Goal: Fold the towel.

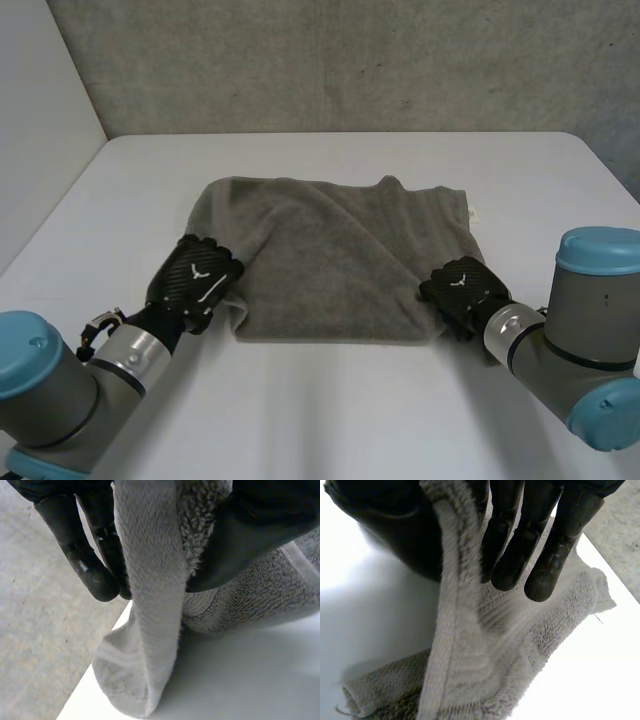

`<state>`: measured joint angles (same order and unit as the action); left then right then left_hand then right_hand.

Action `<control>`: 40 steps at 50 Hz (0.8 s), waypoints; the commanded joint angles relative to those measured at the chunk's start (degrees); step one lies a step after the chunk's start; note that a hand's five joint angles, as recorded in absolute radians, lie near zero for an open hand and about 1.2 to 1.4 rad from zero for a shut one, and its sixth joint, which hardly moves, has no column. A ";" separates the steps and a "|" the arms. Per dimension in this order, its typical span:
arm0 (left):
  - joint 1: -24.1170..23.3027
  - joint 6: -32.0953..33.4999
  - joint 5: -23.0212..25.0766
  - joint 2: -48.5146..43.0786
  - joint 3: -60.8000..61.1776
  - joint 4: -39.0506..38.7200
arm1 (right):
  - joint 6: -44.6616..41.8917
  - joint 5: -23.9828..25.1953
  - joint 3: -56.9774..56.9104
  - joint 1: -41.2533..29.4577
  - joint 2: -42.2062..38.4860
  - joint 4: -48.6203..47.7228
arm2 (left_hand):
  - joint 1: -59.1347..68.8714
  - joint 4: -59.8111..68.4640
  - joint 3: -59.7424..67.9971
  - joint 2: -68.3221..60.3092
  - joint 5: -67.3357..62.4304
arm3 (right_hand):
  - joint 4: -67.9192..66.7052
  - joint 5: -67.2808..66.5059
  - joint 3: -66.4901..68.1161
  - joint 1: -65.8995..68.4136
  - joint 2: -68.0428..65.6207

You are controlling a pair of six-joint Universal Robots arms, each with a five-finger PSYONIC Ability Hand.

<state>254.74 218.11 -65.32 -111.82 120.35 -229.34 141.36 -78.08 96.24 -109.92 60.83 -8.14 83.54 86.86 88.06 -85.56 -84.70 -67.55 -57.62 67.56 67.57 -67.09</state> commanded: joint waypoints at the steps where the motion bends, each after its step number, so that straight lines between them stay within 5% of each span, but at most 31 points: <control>1: -1.70 0.03 -4.91 0.46 0.24 -2.34 | 2.08 -0.58 -0.09 0.06 0.17 -0.12 | -3.54 -6.86 -8.06 5.56 14.70 | 13.69 13.76 -13.70 -13.71 13.22; 14: 0.84 -0.41 -13.08 2.13 1.38 -3.31 | 1.90 -4.27 -0.18 1.12 0.70 0.23 | -3.54 -6.86 -8.06 5.56 14.70 | 24.50 24.57 -24.51 -24.51 24.03; 40: 1.02 -4.71 -16.16 2.57 0.59 -3.31 | 4.80 -4.62 5.09 8.76 5.44 0.84 | -3.54 -6.86 -8.06 5.56 14.70 | 27.86 27.93 -27.87 -27.88 27.40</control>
<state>255.68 213.35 -81.52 -109.49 120.92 -232.64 144.78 -82.84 100.31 -101.89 66.02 -7.30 83.75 86.86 88.41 -85.57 -84.70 -41.53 -30.00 41.63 41.19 -42.25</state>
